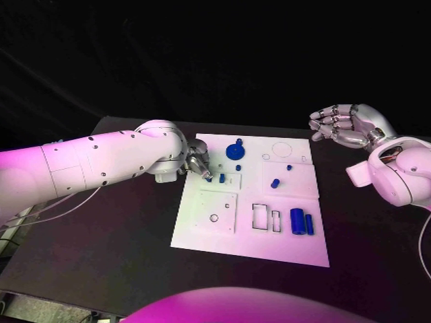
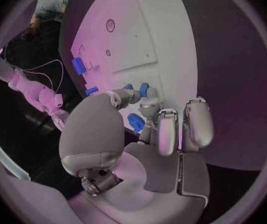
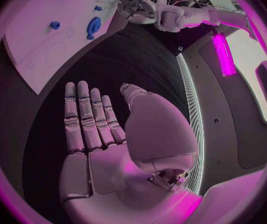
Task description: Assemble the parts on the task board
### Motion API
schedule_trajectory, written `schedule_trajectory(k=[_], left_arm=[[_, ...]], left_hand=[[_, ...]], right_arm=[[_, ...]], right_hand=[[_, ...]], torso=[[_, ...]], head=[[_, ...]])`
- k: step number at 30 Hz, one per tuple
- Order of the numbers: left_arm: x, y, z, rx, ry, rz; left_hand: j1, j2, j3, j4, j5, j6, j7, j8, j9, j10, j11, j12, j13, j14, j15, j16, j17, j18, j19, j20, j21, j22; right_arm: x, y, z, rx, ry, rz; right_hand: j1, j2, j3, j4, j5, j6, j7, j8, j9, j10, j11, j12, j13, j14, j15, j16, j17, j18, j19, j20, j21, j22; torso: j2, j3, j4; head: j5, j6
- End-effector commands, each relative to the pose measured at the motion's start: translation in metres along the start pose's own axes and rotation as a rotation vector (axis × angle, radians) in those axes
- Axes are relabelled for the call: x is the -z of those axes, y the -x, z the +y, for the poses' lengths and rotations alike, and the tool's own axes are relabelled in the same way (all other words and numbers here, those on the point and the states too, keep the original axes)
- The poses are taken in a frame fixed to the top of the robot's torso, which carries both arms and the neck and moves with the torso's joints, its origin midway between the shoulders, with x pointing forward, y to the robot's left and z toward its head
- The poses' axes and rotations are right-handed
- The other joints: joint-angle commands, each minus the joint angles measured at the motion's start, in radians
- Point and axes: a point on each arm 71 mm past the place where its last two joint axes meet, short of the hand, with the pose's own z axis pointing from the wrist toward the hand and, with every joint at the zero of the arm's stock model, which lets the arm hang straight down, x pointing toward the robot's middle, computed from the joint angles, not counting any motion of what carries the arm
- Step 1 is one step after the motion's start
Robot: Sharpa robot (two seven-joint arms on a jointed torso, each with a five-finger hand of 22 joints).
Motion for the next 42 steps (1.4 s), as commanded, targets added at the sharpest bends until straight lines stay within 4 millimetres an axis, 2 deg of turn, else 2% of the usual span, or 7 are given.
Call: schedule_trajectory(k=[1, 14, 32, 42], left_arm=[[-0.0007, -0.0027, -0.0025, 0.007, -0.010, 0.024], [-0.0027, -0.0031, -0.0043, 0.022, -0.010, 0.037], [-0.0072, 0.0000, -0.0015, 0.038, 0.014, 0.021], [-0.0082, 0.0006, 0.0011, 0.037, 0.027, 0.025]], left_hand=[[-0.014, -0.004, 0.160, -0.168, -0.002, 0.025, -0.027, 0.005, 0.049, 0.004, -0.003, -0.009, -0.008, 0.085, -0.007, 0.005, 0.195, -0.008, 0.007, 0.001, 0.003, 0.000], [-0.032, 0.006, 0.105, -0.150, -0.014, 0.021, -0.035, 0.001, 0.075, 0.011, -0.009, -0.017, -0.019, 0.086, -0.012, 0.007, 0.200, -0.009, 0.009, -0.003, 0.002, 0.005], [-0.075, 0.017, -0.033, -0.067, -0.026, 0.042, -0.046, -0.031, 0.105, 0.014, -0.016, -0.009, -0.009, 0.087, -0.018, 0.009, 0.204, -0.012, 0.017, -0.009, 0.002, 0.015], [-0.087, 0.011, -0.112, -0.021, -0.027, 0.055, -0.046, -0.049, 0.116, 0.012, -0.017, -0.006, -0.006, 0.088, -0.018, 0.010, 0.206, -0.012, 0.019, -0.010, 0.002, 0.019]], right_arm=[[0.0000, -0.0001, 0.0005, -0.001, 0.008, -0.002], [0.0003, 0.0002, -0.0001, -0.002, 0.006, -0.003], [0.0011, 0.0003, -0.0003, 0.000, 0.007, 0.000], [0.0013, 0.0003, -0.0003, 0.001, 0.007, 0.002]], right_hand=[[0.004, -0.001, 0.002, 0.001, 0.004, 0.009, 0.084, -0.003, -0.001, 0.003, 0.004, -0.007, -0.001, 0.006, -0.001, -0.007, -0.001, 0.010, -0.003, 0.004, -0.005, -0.001], [0.004, -0.001, 0.002, 0.001, 0.004, 0.009, 0.084, -0.003, -0.001, 0.003, 0.004, -0.007, -0.001, 0.006, -0.001, -0.007, -0.001, 0.010, -0.003, 0.004, -0.005, -0.001], [0.004, -0.001, 0.002, 0.000, 0.005, 0.009, 0.085, -0.005, -0.002, 0.003, 0.004, -0.008, -0.003, 0.006, 0.000, -0.011, -0.003, 0.010, -0.004, 0.005, -0.008, -0.004], [0.003, -0.001, 0.002, 0.000, 0.006, 0.009, 0.086, -0.006, -0.003, 0.002, 0.005, -0.010, -0.004, 0.005, 0.001, -0.014, -0.005, 0.010, -0.005, 0.006, -0.010, -0.006]], torso=[[0.000, 0.0004, 0.0003], [0.001, 0.0003, -0.0002], [0.000, -0.0003, -0.0005], [0.000, -0.0003, 0.0002]], head=[[0.000, -0.001], [-0.001, -0.003], [-0.002, -0.007], [-0.003, -0.006]])
